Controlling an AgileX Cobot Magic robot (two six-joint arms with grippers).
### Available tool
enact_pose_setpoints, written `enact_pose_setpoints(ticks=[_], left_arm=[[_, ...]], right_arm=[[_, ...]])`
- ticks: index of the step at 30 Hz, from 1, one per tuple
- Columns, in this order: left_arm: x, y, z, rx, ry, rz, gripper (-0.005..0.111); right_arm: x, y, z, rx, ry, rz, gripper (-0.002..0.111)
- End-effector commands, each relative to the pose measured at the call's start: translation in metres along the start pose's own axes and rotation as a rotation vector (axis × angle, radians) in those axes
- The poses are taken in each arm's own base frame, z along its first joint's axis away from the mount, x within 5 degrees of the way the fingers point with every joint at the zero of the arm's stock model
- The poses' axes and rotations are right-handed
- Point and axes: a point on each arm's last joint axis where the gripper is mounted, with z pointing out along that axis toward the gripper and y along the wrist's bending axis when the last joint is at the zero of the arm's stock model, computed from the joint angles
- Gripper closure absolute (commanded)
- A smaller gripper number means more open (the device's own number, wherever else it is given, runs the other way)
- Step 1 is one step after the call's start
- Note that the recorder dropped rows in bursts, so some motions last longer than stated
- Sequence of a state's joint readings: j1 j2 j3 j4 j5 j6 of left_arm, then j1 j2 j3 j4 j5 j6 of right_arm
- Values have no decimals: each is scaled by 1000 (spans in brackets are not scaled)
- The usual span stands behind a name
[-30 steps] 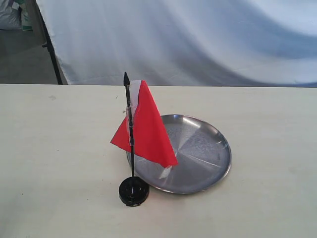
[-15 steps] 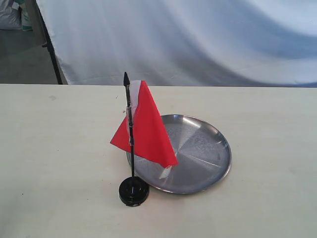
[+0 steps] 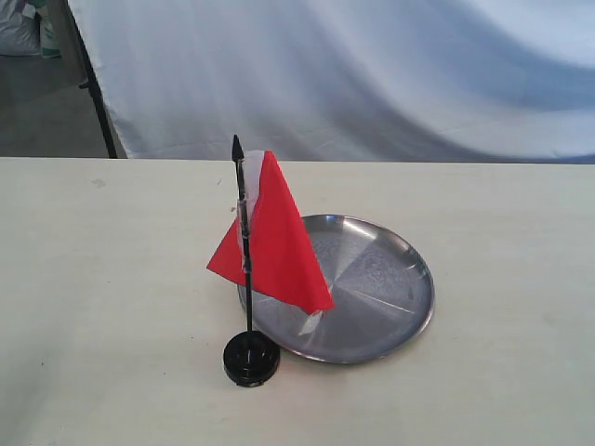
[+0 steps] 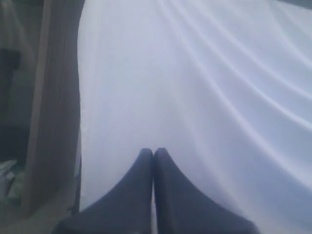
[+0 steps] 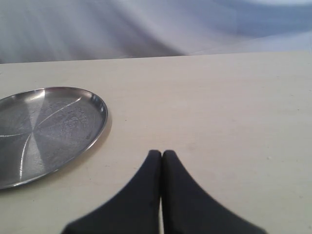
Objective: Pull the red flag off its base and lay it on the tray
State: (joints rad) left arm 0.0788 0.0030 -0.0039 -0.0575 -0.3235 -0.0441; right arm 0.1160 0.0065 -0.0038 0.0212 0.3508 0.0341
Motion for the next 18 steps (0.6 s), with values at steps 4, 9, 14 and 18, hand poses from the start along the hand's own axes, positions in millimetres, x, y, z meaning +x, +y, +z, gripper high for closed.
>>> enact_pose_setpoints(ticks=[4, 9, 14, 18], left_arm=[[-15, -1, -2, 45, -171, -379, 107], [-12, -18, -3, 221, -86, -438, 107], [-48, -38, 0, 413, -19, -500, 107], [-78, -54, 15, 537, 66, -417, 107]], right_arm=[[1, 0, 0, 4, -6, 7, 109], [1, 0, 0, 4, -6, 7, 109], [0, 0, 0, 4, -9, 7, 109], [0, 0, 0, 4, -9, 7, 109]])
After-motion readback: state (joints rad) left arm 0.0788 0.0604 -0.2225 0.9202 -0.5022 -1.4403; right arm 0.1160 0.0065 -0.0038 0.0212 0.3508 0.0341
